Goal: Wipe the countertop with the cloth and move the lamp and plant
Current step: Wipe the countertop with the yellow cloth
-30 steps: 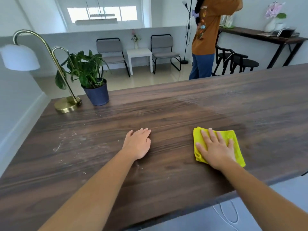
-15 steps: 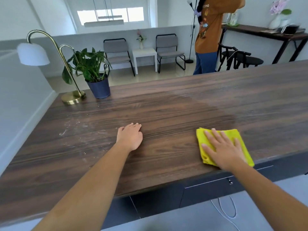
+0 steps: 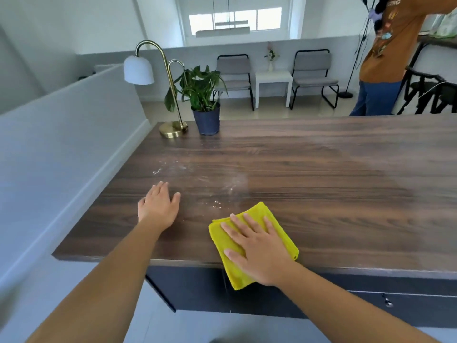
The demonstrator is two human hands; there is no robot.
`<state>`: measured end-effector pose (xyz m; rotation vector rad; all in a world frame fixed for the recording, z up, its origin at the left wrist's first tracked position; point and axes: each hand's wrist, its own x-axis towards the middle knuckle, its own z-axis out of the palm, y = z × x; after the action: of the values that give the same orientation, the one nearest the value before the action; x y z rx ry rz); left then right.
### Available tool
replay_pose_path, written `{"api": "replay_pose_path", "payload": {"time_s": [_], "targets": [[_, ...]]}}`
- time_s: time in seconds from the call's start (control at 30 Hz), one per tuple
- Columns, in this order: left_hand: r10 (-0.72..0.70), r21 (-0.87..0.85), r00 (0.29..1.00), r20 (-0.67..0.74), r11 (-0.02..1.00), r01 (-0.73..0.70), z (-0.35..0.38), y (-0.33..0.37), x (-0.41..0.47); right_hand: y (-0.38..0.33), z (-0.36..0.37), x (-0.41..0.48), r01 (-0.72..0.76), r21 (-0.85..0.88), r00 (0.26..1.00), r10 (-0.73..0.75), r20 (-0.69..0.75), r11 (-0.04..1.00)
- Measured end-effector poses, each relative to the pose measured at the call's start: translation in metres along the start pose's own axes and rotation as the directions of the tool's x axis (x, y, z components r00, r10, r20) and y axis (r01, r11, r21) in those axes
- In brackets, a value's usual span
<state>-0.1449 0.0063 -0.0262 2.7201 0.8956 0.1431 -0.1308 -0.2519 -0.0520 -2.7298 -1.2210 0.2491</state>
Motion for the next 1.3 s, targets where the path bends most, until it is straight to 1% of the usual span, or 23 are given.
{"api": "replay_pose_path", "payload": {"time_s": [0.03,0.1,0.2,0.27,0.3,0.37,0.47,0.53,0.57,0.63,0.67,0.7,0.77,0.83,0.87,0.93,1.0,1.03,1.1,1.17,1.2,1.27,1.3], "targets": [[-0.036,0.008,0.999,-0.006,0.999,0.037,-0.004,-0.016,-0.002,0.015,-0.001,-0.002,-0.038,-0.009,0.999,0.038,-0.01,0.999],[-0.097,0.016,0.995,-0.007,0.995,0.098,-0.008,-0.043,-0.008,0.061,-0.008,-0.001,-0.216,-0.025,0.976,0.215,-0.035,0.976],[-0.135,0.013,0.991,-0.012,0.991,0.135,-0.004,-0.073,-0.018,0.128,-0.027,0.01,-0.507,-0.024,0.862,0.507,0.001,0.862],[-0.111,0.002,0.993,-0.035,0.994,0.112,0.0,-0.081,-0.018,0.142,-0.035,0.023,-0.597,-0.015,0.802,0.597,0.0,0.802],[-0.097,-0.001,0.994,-0.048,0.995,0.097,0.0,-0.082,-0.017,0.134,-0.034,0.033,-0.608,-0.01,0.794,0.608,-0.009,0.794],[-0.076,-0.005,0.995,-0.066,0.997,0.076,0.002,-0.086,-0.013,0.09,-0.029,0.059,-0.53,-0.018,0.848,0.53,-0.012,0.848],[-0.052,-0.013,0.995,-0.081,0.999,0.051,0.002,-0.092,-0.005,-0.022,-0.009,0.091,-0.192,-0.028,0.981,0.192,-0.003,0.981],[-0.048,-0.025,0.995,-0.086,0.999,0.046,0.0,-0.098,0.001,-0.094,0.004,0.101,0.038,-0.022,0.999,-0.038,0.037,0.999],[-0.048,-0.035,0.995,-0.088,0.998,0.045,0.0,-0.101,0.005,-0.115,0.007,0.104,0.113,-0.019,0.992,-0.112,0.06,0.993],[-0.04,-0.047,0.995,-0.091,0.998,0.036,-0.002,-0.107,0.013,-0.117,0.008,0.112,0.17,-0.021,0.983,-0.168,0.078,0.985],[-0.028,-0.044,0.996,-0.09,0.999,0.024,-0.003,-0.11,0.017,-0.1,0.006,0.116,0.143,-0.03,0.988,-0.141,0.056,0.989],[-0.016,-0.041,0.996,-0.087,0.999,0.013,-0.005,-0.113,0.021,-0.074,0.004,0.12,0.066,-0.036,0.998,-0.065,0.024,0.997],[0.003,-0.039,0.997,-0.083,0.999,-0.006,-0.007,-0.119,0.029,0.0,-0.008,0.125,-0.219,-0.016,0.976,0.219,-0.02,0.976],[0.023,-0.034,0.997,-0.076,0.999,-0.025,-0.008,-0.125,0.036,0.076,-0.026,0.116,-0.505,0.002,0.863,0.505,-0.011,0.863],[0.031,-0.033,0.997,-0.074,0.999,-0.033,-0.008,-0.127,0.039,0.103,-0.034,0.108,-0.594,0.006,0.805,0.594,-0.009,0.805],[0.041,-0.032,0.996,-0.074,0.999,-0.044,-0.009,-0.131,0.045,0.127,-0.039,0.099,-0.683,0.012,0.731,0.683,-0.01,0.731],[0.051,-0.036,0.996,-0.073,0.998,-0.054,-0.009,-0.134,0.051,0.109,-0.036,0.111,-0.707,0.013,0.707,0.707,-0.02,0.707],[0.056,-0.038,0.996,-0.071,0.998,-0.059,-0.009,-0.135,0.054,0.09,-0.035,0.123,-0.686,0.007,0.728,0.685,-0.026,0.728],[0.064,-0.035,0.996,-0.063,0.997,-0.066,-0.01,-0.137,0.061,0.038,-0.028,0.151,-0.548,-0.021,0.837,0.548,-0.02,0.836],[0.057,-0.041,0.997,-0.054,0.997,-0.06,-0.012,-0.138,0.069,-0.031,-0.012,0.17,-0.309,-0.049,0.951,0.309,-0.008,0.95],[0.049,-0.047,0.997,-0.052,0.998,-0.052,-0.012,-0.138,0.072,-0.064,-0.004,0.173,-0.179,-0.056,0.984,0.18,0.004,0.982],[0.043,-0.051,0.997,-0.057,0.998,-0.046,-0.012,-0.138,0.077,-0.106,0.005,0.166,0.027,-0.063,0.999,-0.025,0.029,0.998],[0.048,-0.047,0.997,-0.056,0.998,-0.051,-0.012,-0.138,0.081,-0.11,0.007,0.161,0.074,-0.055,0.997,-0.072,0.04,0.996]]}}
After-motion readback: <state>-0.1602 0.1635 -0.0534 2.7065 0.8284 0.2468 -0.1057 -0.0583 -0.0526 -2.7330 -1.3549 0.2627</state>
